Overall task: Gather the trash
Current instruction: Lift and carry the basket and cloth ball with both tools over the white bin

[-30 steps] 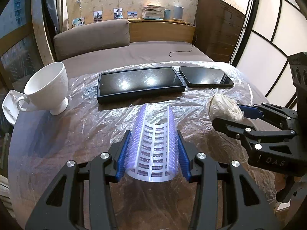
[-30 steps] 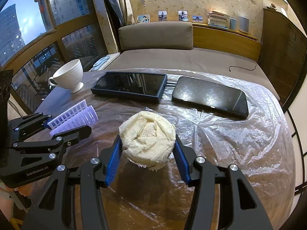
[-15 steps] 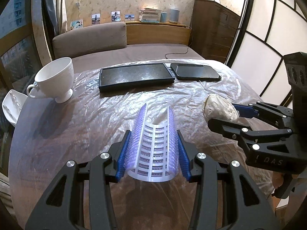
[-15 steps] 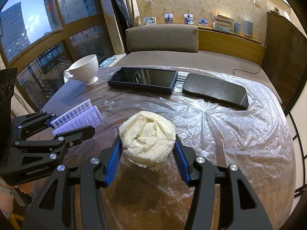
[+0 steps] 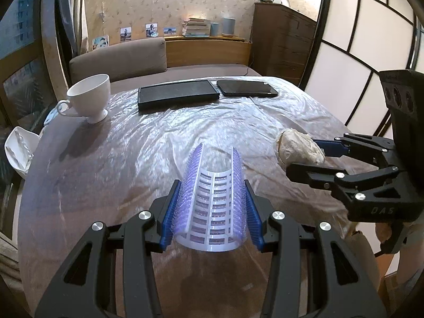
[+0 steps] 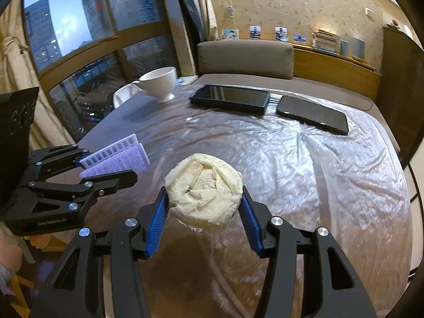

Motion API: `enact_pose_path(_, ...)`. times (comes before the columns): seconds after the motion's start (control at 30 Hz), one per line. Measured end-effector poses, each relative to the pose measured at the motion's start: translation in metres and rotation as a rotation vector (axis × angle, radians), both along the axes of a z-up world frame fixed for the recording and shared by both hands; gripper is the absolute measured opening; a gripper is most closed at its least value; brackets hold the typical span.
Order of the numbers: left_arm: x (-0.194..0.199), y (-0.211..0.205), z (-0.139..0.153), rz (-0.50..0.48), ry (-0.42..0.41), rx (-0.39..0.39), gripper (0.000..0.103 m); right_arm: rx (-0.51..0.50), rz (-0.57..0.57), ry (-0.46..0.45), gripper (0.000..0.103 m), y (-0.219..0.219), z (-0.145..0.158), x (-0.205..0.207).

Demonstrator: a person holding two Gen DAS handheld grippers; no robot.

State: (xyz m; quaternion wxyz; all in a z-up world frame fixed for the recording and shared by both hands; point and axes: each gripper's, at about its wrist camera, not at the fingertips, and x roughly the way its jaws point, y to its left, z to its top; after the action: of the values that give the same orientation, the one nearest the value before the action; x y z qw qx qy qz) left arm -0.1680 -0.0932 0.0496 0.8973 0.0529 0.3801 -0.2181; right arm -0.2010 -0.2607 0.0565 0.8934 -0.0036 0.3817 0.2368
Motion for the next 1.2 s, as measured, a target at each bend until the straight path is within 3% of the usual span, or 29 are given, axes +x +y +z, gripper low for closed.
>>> enact_pose_path(0.53, -0.073, 0.014, -0.004, -0.042, 0.006, -0.025, 0.046, 0.036, 0.113, 0.001, 0.051, 0.004, -0.006, -0.085)
enact_pose_path(1.2, -0.126, 0.025, -0.023, -0.057, 0.064, -0.03, 0.046, 0.036, 0.191, 0.06, 0.051, 0.013, -0.028, -0.132)
